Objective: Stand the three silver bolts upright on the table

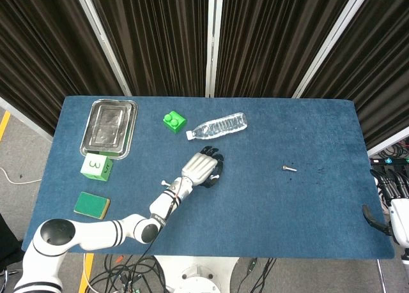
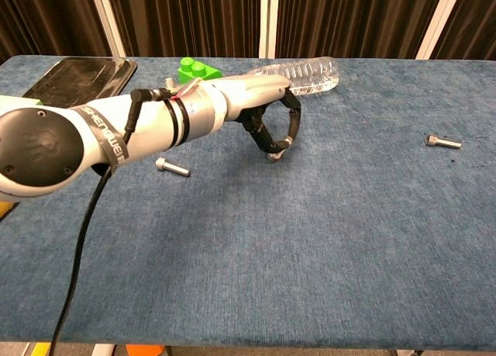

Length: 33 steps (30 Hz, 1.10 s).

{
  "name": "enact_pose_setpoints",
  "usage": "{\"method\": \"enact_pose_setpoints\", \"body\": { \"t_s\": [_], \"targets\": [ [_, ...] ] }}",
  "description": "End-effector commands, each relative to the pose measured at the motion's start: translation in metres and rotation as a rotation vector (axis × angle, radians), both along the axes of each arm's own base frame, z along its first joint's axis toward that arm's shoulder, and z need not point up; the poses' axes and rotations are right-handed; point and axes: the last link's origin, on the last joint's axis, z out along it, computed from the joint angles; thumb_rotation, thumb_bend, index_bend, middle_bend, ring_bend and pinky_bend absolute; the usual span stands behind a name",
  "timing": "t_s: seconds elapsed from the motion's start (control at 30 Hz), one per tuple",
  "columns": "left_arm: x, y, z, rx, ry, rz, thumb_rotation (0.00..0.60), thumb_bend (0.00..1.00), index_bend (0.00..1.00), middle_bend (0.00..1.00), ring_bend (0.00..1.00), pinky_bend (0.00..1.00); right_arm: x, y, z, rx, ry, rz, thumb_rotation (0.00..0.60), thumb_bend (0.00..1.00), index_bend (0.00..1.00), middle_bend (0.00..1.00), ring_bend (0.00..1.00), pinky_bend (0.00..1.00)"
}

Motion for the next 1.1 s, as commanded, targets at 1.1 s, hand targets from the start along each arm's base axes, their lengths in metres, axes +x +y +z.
{"method": "enact_pose_setpoints", "body": {
  "t_s": [1.1],
  "targets": [
    [-0.0135, -0.0019, 0.0088, 0.018, 0.02, -0.023, 0.6, 0.43, 0.36, 0.2, 0.05, 0.0, 0.003, 0.0008, -0.0002, -0.008, 0.007, 0.003, 0.6, 0.3, 0.09, 0.14, 0.0, 0.0]
  ]
}}
